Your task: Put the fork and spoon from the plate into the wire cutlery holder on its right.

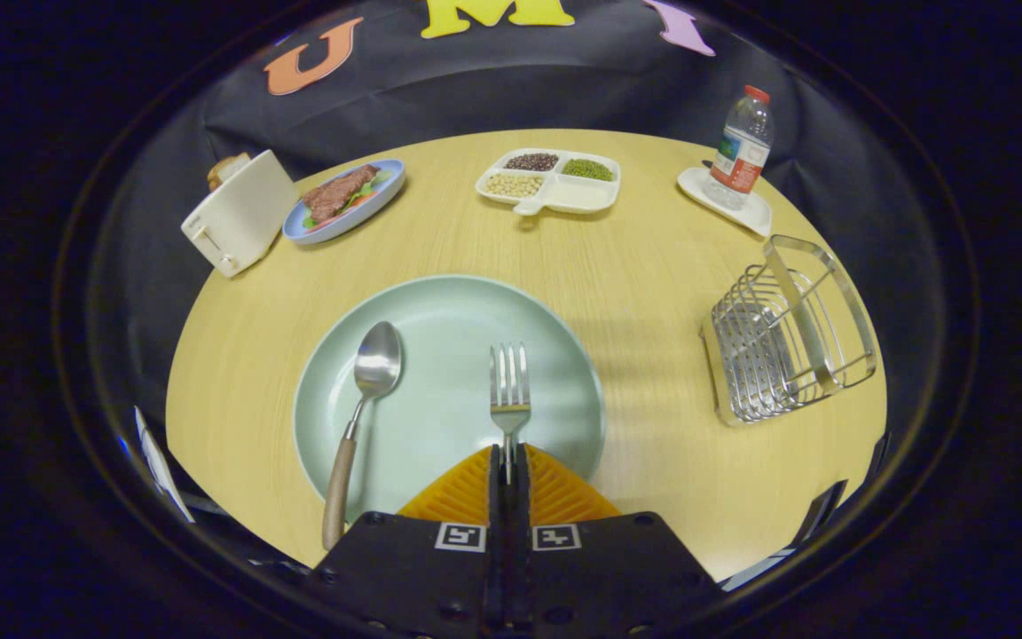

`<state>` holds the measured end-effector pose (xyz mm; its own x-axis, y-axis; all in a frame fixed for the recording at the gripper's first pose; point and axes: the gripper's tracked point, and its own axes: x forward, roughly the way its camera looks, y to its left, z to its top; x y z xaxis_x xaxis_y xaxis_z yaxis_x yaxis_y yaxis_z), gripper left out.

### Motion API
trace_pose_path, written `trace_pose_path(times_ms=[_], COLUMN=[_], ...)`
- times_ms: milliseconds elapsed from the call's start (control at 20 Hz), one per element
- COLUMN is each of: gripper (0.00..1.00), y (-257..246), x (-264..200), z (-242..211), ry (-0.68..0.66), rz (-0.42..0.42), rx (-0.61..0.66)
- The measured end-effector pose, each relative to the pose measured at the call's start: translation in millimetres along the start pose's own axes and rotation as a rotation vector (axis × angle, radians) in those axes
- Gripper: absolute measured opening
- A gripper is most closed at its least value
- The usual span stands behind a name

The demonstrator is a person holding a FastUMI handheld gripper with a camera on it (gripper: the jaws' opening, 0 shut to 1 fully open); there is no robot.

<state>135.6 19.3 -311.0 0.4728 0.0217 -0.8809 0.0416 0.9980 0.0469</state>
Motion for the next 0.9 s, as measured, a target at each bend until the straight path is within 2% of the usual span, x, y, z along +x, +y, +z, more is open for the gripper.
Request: trace_pose_path(times_ms=[100, 500, 900], gripper=[0.01, 0.00, 0.00], y=[1.8, 6.7, -23.3], x=[-3.9, -38.3, -94.8], z=[0.3, 14.7, 40.1], ry=[-0.007, -0.076, -0.200], rz=[0.001, 0.039, 0.039], rx=[-0.007, -0.005, 0.024])
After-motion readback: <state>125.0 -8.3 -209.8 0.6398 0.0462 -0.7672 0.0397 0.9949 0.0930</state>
